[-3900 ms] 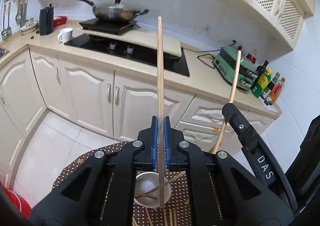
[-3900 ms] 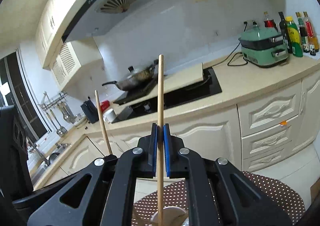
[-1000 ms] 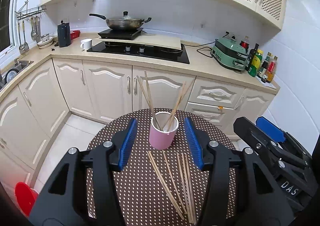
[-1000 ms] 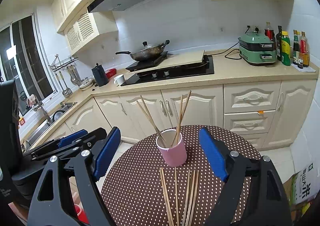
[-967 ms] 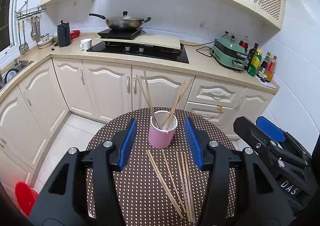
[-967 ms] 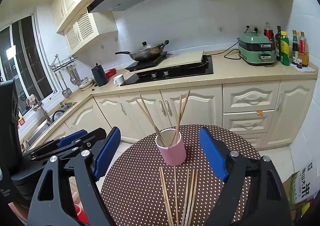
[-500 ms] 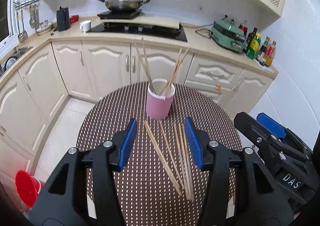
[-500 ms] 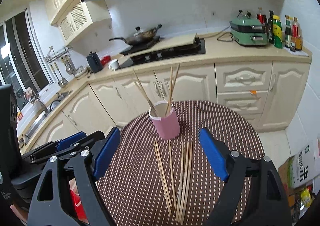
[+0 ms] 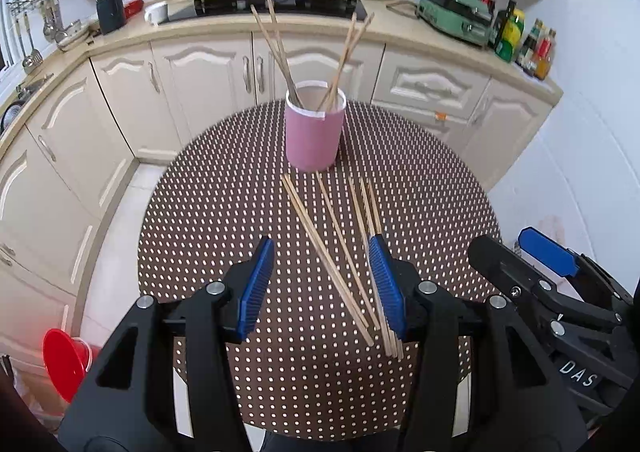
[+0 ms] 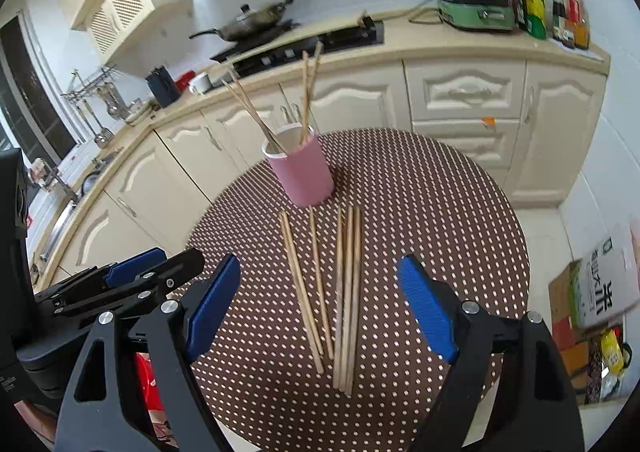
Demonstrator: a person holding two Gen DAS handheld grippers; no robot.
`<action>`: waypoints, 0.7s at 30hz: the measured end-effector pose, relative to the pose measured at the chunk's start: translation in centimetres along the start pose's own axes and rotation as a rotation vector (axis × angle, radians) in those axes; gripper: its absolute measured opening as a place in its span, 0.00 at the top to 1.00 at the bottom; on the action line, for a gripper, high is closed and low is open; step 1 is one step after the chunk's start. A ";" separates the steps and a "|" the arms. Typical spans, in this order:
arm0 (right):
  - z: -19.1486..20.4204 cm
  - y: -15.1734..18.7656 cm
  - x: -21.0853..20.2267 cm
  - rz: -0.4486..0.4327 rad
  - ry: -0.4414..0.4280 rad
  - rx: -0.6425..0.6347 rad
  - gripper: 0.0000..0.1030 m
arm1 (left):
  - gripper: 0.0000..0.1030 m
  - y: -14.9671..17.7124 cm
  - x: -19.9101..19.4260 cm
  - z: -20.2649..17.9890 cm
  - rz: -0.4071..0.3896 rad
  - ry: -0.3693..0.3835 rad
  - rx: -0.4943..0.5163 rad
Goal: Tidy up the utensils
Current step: 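Lower both tools toward the chopsticks lying on the table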
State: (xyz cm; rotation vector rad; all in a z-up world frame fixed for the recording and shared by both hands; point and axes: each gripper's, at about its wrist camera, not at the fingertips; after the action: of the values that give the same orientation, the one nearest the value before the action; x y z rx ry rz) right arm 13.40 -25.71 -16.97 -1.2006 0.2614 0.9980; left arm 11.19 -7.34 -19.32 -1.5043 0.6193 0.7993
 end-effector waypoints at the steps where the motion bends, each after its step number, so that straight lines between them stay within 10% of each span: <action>1: -0.3 0.2 0.3 0.014 0.005 0.008 0.24 | 0.52 0.1 0.4 -0.1 0.016 0.000 0.001; 21: -4.8 1.9 7.8 0.263 0.160 0.137 0.29 | 0.46 1.4 11.0 0.7 0.339 0.005 -0.028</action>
State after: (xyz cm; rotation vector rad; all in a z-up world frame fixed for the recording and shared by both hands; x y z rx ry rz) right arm 17.95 -25.93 -25.13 -1.1404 0.6169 1.0924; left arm 16.76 -5.90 -28.81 -1.4458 0.8845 1.0663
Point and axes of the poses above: each gripper's, at about its wrist camera, not at the fingertips, and x roughly the way its jaws point, z to its left, y to its underside, and after that the axes turned 8 degrees about -y, right-handed
